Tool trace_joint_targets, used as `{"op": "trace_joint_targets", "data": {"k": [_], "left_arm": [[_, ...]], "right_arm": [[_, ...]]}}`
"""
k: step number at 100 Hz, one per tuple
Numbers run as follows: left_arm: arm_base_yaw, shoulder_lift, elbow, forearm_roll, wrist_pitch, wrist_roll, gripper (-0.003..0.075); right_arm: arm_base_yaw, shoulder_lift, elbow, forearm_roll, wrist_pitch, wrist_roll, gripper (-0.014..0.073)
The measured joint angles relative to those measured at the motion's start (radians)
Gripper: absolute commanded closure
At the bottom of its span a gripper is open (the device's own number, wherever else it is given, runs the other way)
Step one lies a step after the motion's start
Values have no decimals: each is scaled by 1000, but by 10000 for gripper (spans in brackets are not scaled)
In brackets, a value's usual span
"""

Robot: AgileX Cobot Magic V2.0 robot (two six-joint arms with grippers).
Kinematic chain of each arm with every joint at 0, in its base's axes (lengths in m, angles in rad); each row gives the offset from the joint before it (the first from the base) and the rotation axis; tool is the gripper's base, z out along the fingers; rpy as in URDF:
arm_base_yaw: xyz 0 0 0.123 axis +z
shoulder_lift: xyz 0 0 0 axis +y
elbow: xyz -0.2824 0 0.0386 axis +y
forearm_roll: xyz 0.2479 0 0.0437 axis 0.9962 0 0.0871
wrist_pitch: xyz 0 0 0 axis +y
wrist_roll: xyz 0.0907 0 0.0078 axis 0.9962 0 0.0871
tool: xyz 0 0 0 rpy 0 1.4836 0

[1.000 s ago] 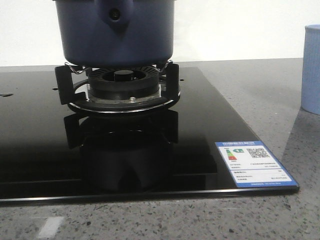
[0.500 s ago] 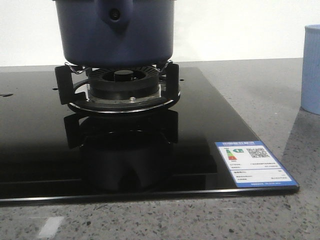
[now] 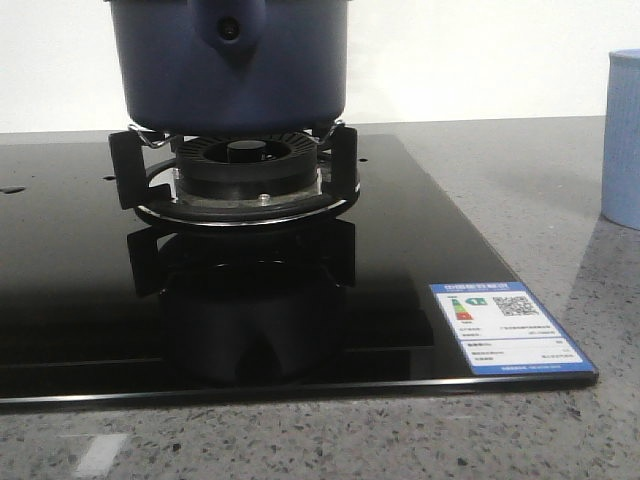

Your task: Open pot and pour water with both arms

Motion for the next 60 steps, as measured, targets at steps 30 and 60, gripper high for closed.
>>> {"op": "trace_joint_targets", "data": {"k": [30, 60], "left_arm": [[0, 0, 0, 0, 2, 0, 739], [0, 0, 0, 0, 2, 0, 739]], "right_arm": [[-55, -201, 96, 95, 136, -85, 667], [-103, -239, 96, 98, 214, -89, 667]]}}
